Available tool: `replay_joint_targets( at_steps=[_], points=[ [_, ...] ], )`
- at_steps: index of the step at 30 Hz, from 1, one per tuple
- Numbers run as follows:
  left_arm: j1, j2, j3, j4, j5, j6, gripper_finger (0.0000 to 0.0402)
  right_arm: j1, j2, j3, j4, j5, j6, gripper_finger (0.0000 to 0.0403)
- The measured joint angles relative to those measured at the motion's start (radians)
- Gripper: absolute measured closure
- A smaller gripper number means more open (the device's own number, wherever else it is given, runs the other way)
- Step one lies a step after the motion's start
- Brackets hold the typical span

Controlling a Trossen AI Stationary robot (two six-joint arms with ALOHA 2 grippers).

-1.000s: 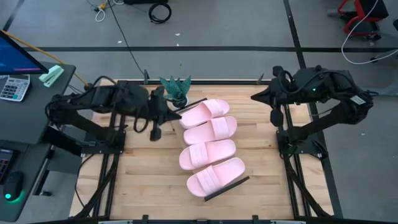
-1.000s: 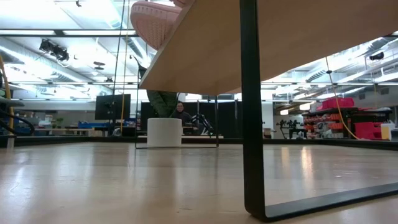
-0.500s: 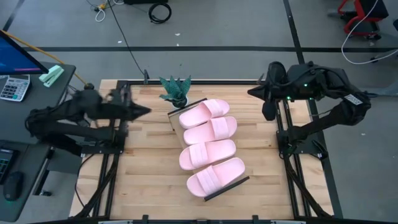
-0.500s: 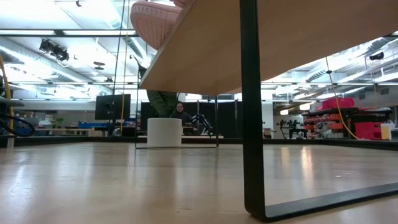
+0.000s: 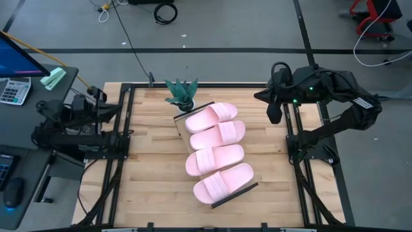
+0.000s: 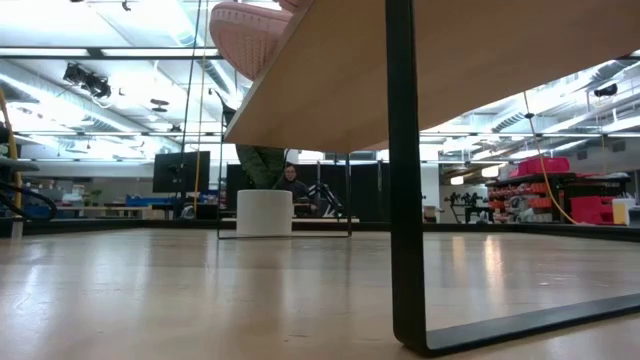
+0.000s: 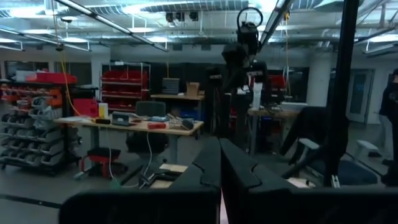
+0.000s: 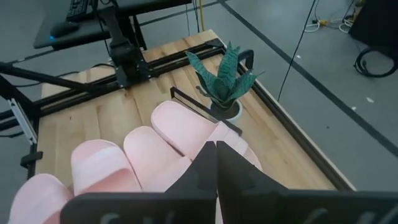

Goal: Pick and place slides into the shelf
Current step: Return to Home Position

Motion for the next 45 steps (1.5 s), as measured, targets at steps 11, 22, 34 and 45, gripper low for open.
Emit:
replay_joint_targets(
  at_steps=[11, 22, 34, 45],
  points=[
    [0.0, -0.076, -0.134, -0.017, 0.001, -0.028, 0.0401, -0.035, 0.0, 0.0, 0.0, 0.013, 0.058, 0.0403],
    [0.0, -0.086, -0.369, 0.226, 0.075, -0.086, 0.0401, -0.059, 0.0, 0.0, -0.001, 0.01, 0.108, 0.0403],
    [0.0, -0.086, -0.567, 0.509, 0.109, -0.132, 0.0401, -0.059, 0.0, 0.0, -0.001, 0.01, 0.148, 0.0403],
    [0.0, -0.086, -0.686, 0.66, 0.121, -0.14, 0.0401, -0.058, 0.0, 0.0, -0.001, 0.01, 0.187, 0.0403]
  ],
)
